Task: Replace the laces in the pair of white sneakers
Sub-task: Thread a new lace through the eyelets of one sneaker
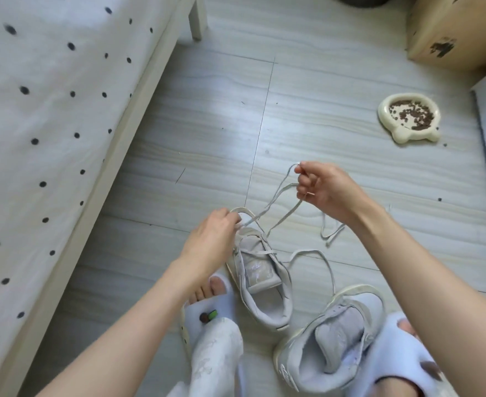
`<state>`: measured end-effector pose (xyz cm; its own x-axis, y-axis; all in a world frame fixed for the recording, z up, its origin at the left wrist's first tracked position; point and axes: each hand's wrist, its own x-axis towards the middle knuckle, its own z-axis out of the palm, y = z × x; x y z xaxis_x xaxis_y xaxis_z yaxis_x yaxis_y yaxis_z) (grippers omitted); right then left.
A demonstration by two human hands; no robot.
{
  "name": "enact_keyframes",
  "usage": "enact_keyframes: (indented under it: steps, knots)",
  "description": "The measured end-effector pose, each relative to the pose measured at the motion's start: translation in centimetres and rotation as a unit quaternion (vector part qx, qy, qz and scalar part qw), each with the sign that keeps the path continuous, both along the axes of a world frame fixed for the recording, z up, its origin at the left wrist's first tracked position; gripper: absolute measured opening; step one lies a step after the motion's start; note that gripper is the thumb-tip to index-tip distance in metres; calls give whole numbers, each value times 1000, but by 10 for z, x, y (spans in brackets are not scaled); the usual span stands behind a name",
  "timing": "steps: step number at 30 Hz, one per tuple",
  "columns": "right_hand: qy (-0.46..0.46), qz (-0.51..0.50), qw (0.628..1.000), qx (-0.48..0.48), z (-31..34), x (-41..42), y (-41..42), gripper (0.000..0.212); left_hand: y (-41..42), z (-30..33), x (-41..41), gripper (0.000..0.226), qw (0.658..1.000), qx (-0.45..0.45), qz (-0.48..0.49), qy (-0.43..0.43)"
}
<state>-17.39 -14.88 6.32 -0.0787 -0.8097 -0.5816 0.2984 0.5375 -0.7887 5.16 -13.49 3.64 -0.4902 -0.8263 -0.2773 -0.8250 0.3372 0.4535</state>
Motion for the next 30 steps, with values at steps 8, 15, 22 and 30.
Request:
enact_keyframes:
  steps: [8,15,22,30]
  knots:
    - [60,9,998,17,15,11,37,16,-13,123,-35,23,970,-21,4,244]
    - [64,80,994,21,39,31,54,16,-10,211,-47,36,951,-88,-19,295]
    - [67,77,994,-40,84,37,56,18,-13,283,-48,34,917,-179,-22,356]
    - [105,73,989,-72,106,30,60,17,-8,301,-55,18,925,-138,-16,353]
